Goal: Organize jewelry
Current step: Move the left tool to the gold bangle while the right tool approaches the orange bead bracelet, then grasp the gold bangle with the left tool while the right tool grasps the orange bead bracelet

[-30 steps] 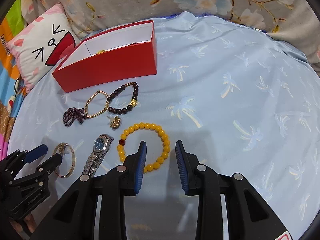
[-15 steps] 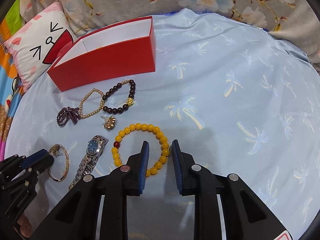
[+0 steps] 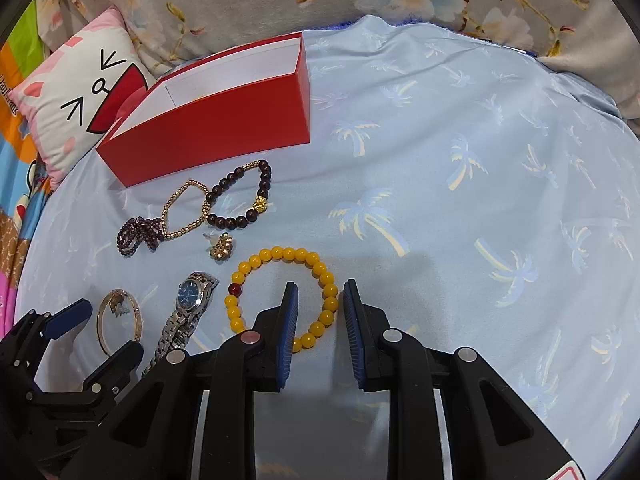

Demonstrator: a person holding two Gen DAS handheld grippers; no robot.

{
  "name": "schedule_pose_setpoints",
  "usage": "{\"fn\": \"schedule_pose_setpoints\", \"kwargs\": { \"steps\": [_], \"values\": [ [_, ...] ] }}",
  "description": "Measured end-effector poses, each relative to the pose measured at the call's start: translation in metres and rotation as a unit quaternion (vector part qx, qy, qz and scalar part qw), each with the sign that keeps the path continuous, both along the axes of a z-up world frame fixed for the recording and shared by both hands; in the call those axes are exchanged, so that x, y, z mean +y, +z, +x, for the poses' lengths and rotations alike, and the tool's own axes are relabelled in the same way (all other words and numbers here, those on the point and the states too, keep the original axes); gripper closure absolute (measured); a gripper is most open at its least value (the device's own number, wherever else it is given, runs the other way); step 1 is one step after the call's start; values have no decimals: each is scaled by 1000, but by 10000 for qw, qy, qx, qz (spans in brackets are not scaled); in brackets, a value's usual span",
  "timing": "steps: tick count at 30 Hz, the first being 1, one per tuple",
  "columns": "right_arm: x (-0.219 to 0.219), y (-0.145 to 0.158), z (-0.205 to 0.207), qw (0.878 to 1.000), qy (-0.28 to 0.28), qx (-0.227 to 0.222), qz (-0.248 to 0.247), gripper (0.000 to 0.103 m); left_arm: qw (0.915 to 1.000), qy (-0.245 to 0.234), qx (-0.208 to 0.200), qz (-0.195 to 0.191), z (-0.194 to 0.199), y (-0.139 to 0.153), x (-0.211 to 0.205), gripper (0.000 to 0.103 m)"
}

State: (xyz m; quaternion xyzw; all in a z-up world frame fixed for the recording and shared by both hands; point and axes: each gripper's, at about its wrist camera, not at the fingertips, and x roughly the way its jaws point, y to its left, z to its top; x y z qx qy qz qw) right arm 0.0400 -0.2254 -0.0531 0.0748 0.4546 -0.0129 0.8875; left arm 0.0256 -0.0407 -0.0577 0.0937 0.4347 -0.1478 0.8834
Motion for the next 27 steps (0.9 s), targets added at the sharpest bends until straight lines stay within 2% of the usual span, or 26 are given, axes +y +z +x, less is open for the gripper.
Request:
{"fn": "schedule_pose_setpoints", "kwargs": {
  "steps": [3,5,6,8,15,27],
  "values": [
    [0,0,0,10000,8,-2,24,81,10000,-25,-33,-40,0,0,-1,28],
    [1,0,1,10000,22,-1,19,81,9999,-139,-71,-52,-2,1,-4,44],
    [1,0,1,10000,26,-1,2,83,9998,-176,-77,-38,-2,2,-5,44],
    [2,0,2,10000,19,6,-45,94,9998,-177,-79,-72,-2,2,-5,44],
    [1,0,3,10000,1,1,-17,96,9986,-175,113,-477,-1,7,3,44],
    [-3,21,-2,9995,-29,-286,102,96,9954,-228,-115,-928,-5,49,11,44]
  ]
}}
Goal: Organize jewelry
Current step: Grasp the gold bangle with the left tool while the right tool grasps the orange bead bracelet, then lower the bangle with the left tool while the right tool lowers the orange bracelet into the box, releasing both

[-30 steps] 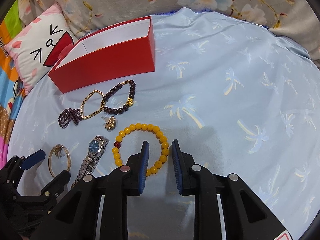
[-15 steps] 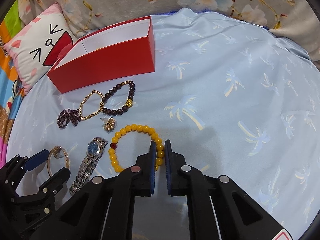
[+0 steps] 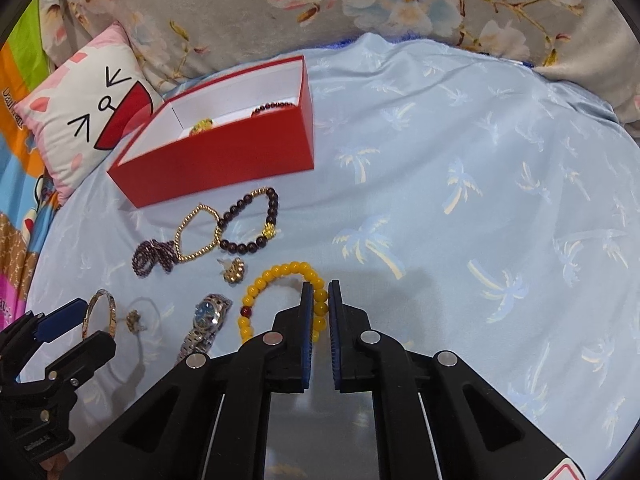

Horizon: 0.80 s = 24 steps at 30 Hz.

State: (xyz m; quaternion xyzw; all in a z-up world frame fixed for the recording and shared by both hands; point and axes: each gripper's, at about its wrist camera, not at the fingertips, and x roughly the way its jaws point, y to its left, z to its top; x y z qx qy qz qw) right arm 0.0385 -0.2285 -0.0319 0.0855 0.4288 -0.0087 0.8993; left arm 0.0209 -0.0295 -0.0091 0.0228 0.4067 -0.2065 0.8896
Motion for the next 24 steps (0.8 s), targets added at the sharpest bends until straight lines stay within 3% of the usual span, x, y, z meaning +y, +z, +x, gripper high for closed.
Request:
{"fn": "schedule_pose_setpoints", "kwargs": {
  "steps": [14,24],
  "values": [
    [7,70,8,9970,299,-718,-21,96,9992,258,-287,-71,35,45,12,44],
    [26,111,85,9919,587,-1129,-9,96,9966,551,-604,76,120,69,16,44]
  ]
}}
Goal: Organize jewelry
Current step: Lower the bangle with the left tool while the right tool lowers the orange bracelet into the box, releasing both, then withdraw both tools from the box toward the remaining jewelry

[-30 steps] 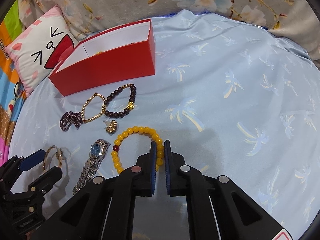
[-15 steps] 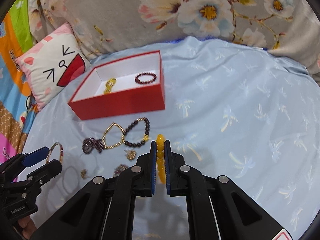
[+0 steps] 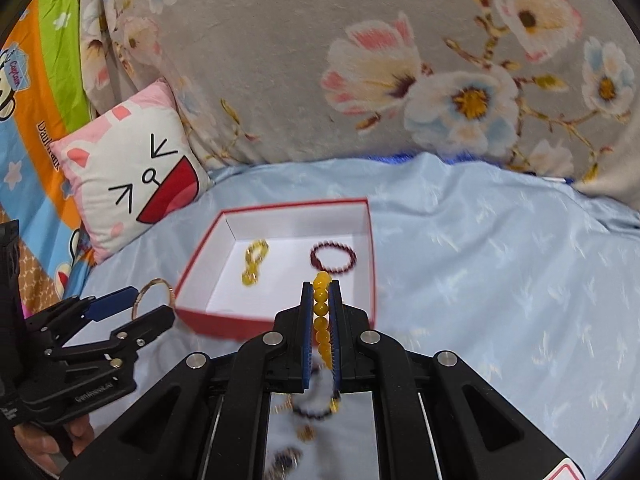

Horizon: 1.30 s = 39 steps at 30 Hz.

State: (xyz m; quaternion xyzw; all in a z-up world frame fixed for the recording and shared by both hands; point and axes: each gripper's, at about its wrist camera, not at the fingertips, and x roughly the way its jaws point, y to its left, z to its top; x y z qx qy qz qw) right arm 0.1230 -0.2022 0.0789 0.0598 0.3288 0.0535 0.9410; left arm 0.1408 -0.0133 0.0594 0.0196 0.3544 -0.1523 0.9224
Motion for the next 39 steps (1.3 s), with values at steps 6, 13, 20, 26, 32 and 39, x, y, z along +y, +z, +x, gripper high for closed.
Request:
{"fn": "schedule_pose_setpoints", "kwargs": {
  "steps": [6,13,20,26,32,39],
  "values": [
    [14,-7,59,9989,212,193,372,96,9999,77,42,96,50,-11,-11,44],
    [19,-54,99,9959,215,720,499,96,9991,98,357,216,79,-47,-21,44],
    [11,-81,109,9954,50,932,232,92,9983,160,466,300,91,-62,-23,44],
    [0,-66,91,9977,-153,651,127,77,9982,404,355,264,88,-54,-15,30],
    [-9,-51,57,9986,-202,463,160,76,9986,464,67,228,68,-31,-5,28],
    [-12,-53,13,9983,-227,504,167,76,9986,499,30,160,22,-25,8,28]
  ]
}}
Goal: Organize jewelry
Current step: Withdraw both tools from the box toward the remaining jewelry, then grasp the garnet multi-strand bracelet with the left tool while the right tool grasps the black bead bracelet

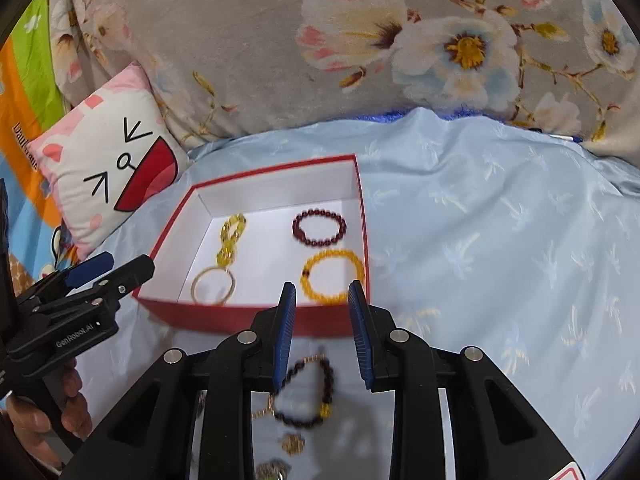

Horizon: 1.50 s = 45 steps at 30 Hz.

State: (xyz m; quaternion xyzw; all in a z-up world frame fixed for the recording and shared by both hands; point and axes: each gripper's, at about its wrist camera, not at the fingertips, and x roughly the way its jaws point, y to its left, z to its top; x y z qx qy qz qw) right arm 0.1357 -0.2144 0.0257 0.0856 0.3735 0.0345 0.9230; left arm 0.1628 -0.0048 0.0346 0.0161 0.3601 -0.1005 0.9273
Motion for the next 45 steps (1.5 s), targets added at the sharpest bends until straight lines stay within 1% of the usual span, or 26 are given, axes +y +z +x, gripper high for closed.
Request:
{"fn": "schedule_pose_setpoints", "kwargs": {
  "steps": [6,10,16,20,26,35,43,45],
  "values": [
    [0,-14,-33,9998,-1,177,36,76,9997,-111,194,-24,-40,-16,1,28],
    [-1,-23,-53,9995,2,295,67,76,9990,-230,362,134,-63,-33,-3,28],
    [1,-42,-73,9985,-2,528,125,76,9971,-304,685,101,-83,-59,-2,29],
    [2,-52,-79,9977,-23,655,185,76,9954,-366,879,65,-88,-73,-6,33],
    [4,-54,-74,9977,-22,650,179,76,9946,-379,967,7,-82,-80,-9,38],
    [12,-64,-47,9974,47,703,125,76,9938,-321,1061,-45,-75,-85,-7,38],
    [13,-75,-26,9969,-7,785,61,76,9939,-329,1052,-71,-73,-85,-7,38],
    [14,-78,-22,9967,-10,809,-2,79,9939,-327,1050,-83,-72,-85,-7,38]
  ]
}}
